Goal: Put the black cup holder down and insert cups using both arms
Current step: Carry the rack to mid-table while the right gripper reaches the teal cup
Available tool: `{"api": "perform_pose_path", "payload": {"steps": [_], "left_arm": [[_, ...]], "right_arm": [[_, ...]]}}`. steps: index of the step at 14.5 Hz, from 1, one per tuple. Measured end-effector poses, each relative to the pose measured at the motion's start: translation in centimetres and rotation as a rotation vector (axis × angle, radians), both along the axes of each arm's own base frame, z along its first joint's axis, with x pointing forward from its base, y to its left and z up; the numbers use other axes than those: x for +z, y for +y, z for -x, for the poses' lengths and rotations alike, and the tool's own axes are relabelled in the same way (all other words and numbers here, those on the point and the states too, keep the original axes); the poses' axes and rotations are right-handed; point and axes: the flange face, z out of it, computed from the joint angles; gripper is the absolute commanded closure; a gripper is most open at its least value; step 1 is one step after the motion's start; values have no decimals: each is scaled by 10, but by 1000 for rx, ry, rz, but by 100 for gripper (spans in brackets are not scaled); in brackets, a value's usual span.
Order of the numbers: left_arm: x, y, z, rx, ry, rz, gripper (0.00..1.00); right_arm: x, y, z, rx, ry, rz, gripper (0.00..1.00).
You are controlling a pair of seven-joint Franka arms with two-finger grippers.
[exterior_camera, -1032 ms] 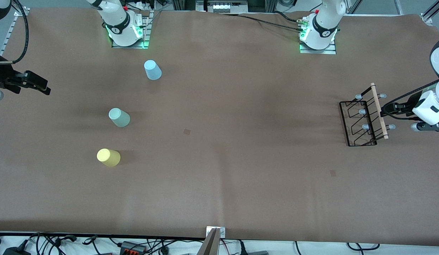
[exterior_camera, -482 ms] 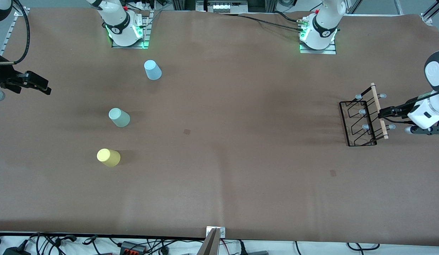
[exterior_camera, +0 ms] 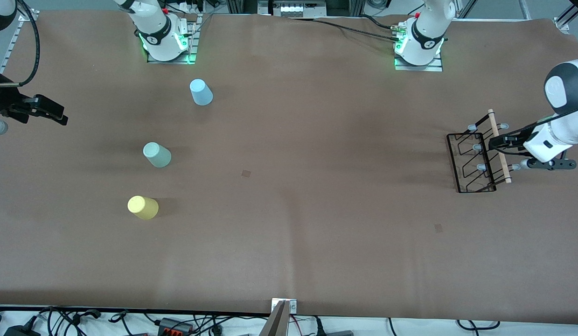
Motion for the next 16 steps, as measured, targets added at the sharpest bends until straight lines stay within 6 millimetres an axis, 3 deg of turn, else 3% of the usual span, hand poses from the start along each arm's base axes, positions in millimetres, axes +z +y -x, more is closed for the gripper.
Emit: {"api": "perform_pose_path", "payload": {"steps": [3,6,11,16], "left_arm": [[-4,-1,2,0,5,2,34],[-4,-2,2,-3,5,2,51],[-4,-3,2,-4,6,2,62],[-4,-3,2,-3,7,2,85]], "right_arm": [[0,-1,0,-1,0,1,0],[0,-1,0,-1,0,1,0],[0,-1,0,-1,0,4,0],[0,-2,0,0,0,13,0]]}}
